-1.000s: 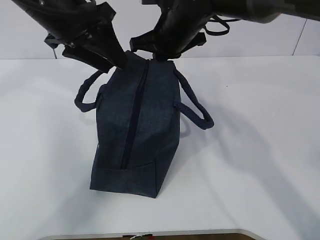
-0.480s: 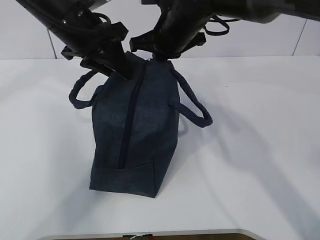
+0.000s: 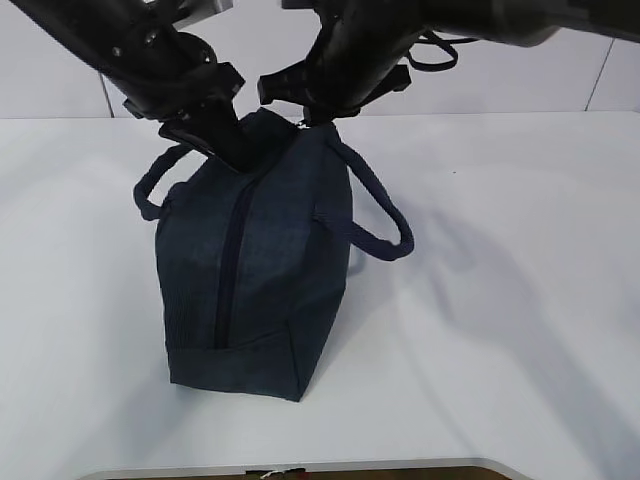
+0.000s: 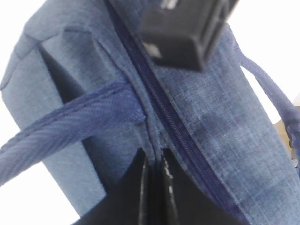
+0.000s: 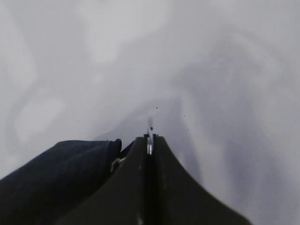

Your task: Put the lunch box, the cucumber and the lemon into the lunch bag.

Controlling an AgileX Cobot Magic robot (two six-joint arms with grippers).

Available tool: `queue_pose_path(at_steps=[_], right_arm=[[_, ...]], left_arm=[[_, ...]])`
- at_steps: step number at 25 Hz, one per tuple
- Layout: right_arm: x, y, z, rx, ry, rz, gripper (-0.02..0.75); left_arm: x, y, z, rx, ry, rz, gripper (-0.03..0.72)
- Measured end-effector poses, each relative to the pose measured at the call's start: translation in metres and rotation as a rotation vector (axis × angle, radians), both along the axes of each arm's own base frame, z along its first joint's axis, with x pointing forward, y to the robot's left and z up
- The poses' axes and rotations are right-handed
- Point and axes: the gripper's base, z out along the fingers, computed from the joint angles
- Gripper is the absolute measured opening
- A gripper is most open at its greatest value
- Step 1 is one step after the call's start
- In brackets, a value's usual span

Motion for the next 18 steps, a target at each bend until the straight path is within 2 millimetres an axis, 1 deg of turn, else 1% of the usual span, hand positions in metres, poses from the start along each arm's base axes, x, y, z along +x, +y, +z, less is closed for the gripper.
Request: queue_pose_path(at_steps=[5,7,11,14,18], right_arm=[[0.003,-0.003,0.0,-0.041,-0.032,0.007,0.005],[0.007,-0.007,-0.004,-0.042,-0.033,-0.002,0.005],[0.017,-0.017,-0.019,-0.038,0.003,-0.034,0.005],[0.021,-0.02,-0.025,-0.012,0.027,-0.053,0.005],[0.021,-0.019,-0.03,0.01,0.063,-0.063,0.005]], left_arm=[[-0.001,0.0,0.0,0.008,-0.012,-0.036,-0.013],[-0.001,0.0,0.001,0.007,-0.018,-0.041,-0.013],[0.0,0.0,0.001,0.008,-0.046,-0.059,-0.013],[-0.001,0.001,0.006,0.011,-0.072,-0.069,-0.013],[-0.003,0.004,0.009,0.034,-0.089,-0.078,-0.013]])
